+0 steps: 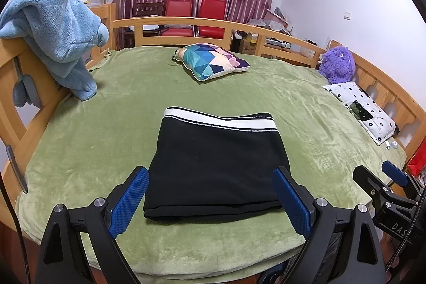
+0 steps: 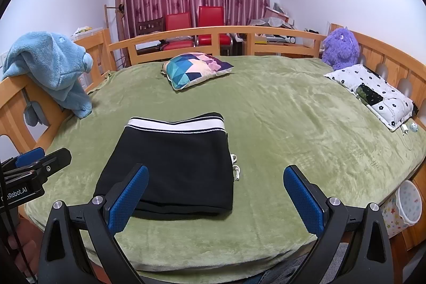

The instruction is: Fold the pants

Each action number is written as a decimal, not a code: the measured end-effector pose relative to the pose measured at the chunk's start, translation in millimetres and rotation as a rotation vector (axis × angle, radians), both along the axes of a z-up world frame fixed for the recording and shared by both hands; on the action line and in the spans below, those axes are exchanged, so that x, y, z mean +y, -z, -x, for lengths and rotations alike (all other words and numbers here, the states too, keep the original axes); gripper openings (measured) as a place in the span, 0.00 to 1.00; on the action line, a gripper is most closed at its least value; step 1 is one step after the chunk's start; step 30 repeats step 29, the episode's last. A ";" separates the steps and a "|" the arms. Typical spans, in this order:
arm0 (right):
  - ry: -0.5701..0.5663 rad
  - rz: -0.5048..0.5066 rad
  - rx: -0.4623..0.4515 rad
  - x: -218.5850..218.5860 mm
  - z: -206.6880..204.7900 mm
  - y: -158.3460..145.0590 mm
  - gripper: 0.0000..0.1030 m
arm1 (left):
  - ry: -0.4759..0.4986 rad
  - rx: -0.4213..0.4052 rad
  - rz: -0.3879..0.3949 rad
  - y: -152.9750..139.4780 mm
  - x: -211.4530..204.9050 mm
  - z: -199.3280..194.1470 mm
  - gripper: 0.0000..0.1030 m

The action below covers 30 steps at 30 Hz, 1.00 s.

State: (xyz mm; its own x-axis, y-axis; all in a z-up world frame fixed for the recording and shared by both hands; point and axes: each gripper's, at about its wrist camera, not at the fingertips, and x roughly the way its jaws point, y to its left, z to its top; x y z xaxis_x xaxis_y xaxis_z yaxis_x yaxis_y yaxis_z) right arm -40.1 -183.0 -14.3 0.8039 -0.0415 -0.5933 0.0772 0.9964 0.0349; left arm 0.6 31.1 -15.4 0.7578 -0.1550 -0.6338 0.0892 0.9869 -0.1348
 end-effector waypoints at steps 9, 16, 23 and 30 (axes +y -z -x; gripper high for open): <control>0.003 0.000 -0.001 0.7 0.2 -1.9 0.97 | 0.001 -0.001 0.000 0.4 0.3 0.3 0.91; 0.001 -0.001 -0.011 1.8 1.9 -8.3 0.97 | -0.002 -0.013 0.000 -6.1 1.9 0.2 0.91; -0.006 0.000 -0.019 5.3 4.0 -13.2 0.97 | -0.009 -0.026 0.005 -10.6 0.5 2.9 0.91; -0.017 0.003 -0.027 8.1 3.7 -14.6 0.97 | -0.012 -0.038 0.009 -10.7 1.9 4.1 0.91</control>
